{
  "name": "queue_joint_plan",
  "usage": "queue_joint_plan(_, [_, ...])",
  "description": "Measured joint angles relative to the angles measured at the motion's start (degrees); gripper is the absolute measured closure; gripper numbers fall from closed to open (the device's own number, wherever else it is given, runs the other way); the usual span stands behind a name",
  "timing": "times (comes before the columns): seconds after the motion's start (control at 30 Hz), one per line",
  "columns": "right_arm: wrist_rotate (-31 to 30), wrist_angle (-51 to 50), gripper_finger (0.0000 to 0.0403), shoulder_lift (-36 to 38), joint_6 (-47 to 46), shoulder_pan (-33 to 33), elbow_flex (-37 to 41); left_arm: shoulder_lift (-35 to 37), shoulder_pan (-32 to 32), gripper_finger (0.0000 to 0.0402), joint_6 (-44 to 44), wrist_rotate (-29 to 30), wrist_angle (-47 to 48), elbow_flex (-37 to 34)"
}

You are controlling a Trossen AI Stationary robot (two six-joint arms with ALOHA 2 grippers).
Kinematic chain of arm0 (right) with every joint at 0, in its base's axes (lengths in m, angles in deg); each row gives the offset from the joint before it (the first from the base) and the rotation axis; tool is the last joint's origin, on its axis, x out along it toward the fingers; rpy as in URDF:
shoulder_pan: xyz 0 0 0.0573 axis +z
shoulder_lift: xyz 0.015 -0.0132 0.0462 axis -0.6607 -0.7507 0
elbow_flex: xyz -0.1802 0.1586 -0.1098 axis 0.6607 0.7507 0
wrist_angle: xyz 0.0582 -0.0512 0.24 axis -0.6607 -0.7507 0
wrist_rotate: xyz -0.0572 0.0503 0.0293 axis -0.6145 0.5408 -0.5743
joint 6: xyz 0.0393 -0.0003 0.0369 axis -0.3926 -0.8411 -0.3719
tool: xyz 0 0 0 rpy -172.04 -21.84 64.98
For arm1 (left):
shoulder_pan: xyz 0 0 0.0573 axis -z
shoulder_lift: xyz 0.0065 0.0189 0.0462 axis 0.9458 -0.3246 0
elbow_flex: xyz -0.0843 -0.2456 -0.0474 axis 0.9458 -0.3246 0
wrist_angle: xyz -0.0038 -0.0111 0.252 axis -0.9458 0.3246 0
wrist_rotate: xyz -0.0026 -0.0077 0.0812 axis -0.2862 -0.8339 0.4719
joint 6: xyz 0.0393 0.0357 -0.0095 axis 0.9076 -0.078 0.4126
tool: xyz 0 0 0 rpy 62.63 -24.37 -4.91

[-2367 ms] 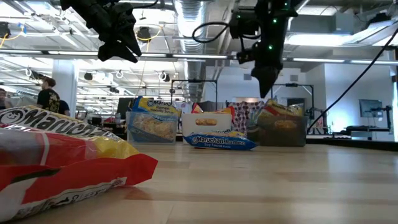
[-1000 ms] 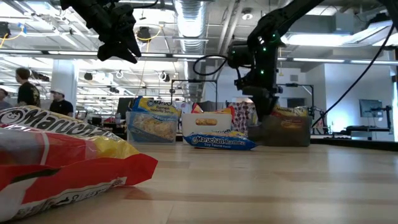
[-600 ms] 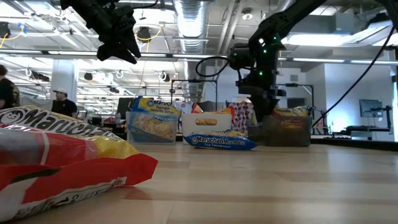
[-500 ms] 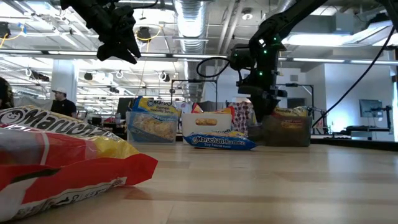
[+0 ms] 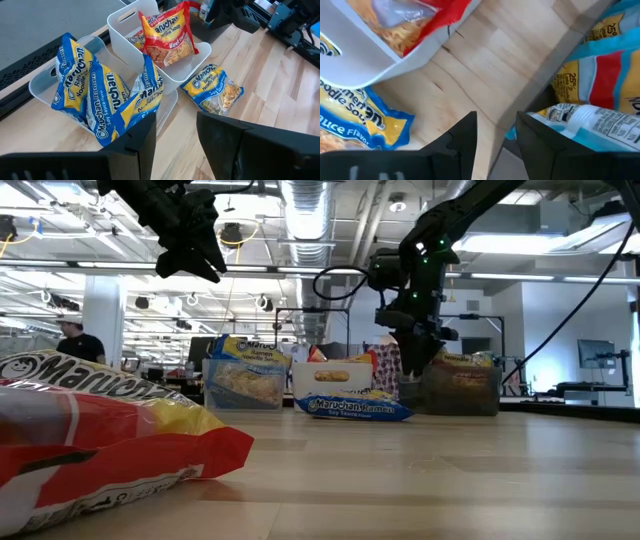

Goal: Sort Maruchan noodles
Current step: Put the red noodle pack into the white bin

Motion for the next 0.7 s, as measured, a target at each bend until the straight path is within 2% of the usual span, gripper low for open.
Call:
queue_joint_plan(0.13, [0.0,-1.3,0.0244,0.0,1.3,0.0,-1.2,0.0,0.0,0.0274,0.0,0.0,0.0,0.0])
queue_joint_plan(0.37, [0.0,-6.0,0.0246,0.0,2.6,0.3,-8.0,0.0,0.0,0.0274,0.1,0.1,0.0,0.0])
queue_joint_plan(0.57, [0.0,-12.0,0.0246,0.1,4.0,1.8,-13.1,0.0,0.0,0.0274,3.7,0.7,0.0,0.0])
queue_joint_plan(0.7, [0.0,-13.2,0.0246,1.0,5.8,3.3,-13.9,0.0,0.0,0.0274,5.4,0.8,0.1,0.0])
